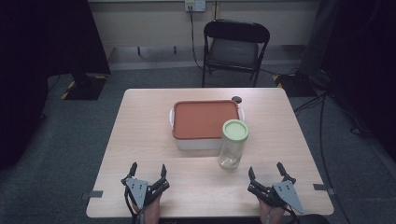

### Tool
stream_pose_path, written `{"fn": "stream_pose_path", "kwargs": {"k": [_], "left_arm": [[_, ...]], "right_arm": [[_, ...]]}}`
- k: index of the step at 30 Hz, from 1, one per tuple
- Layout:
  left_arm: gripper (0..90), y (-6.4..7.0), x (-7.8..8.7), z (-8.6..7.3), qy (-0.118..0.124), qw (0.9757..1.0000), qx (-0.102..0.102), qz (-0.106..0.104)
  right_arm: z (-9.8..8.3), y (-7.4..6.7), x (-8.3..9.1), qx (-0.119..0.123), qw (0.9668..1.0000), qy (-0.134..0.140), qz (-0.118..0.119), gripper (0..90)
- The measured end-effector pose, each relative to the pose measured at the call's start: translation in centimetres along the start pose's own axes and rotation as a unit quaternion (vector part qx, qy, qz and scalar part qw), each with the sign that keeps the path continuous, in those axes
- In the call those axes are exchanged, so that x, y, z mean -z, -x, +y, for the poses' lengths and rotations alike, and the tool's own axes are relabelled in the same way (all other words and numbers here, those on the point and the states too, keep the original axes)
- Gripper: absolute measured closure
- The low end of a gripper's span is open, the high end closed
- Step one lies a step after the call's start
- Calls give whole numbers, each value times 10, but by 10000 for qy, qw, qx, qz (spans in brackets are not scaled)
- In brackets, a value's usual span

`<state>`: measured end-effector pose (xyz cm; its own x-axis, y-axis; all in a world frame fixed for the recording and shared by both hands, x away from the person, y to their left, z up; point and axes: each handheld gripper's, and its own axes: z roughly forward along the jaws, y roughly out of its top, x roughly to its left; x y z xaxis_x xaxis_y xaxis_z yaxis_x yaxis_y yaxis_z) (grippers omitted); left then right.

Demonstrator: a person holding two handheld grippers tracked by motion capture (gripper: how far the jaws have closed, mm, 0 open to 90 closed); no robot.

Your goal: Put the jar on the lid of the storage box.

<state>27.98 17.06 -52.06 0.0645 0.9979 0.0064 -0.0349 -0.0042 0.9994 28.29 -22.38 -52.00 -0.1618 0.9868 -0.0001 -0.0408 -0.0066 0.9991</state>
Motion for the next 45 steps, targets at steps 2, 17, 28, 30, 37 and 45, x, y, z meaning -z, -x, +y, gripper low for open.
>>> {"fn": "stream_pose_path", "kwargs": {"k": [2,17,28,30,37,45], "left_arm": [[28,0,0,0,-1,10000,-1,8],[31,0,0,0,2,10000,0,49],[31,0,0,0,1,10000,0,43],[31,0,0,0,3,10000,1,32],[31,0,0,0,1,10000,2,12],[31,0,0,0,1,10000,2,29]], "right_arm": [[0,0,0,2,10000,0,1,5],[0,-1,1,99,9998,55,145,0],[2,-1,2,36,9999,114,94,0],[4,-2,2,-2,9999,9,112,2],[10,-5,2,-36,9997,-8,252,0],[18,-6,3,-204,9991,47,365,2]]}}
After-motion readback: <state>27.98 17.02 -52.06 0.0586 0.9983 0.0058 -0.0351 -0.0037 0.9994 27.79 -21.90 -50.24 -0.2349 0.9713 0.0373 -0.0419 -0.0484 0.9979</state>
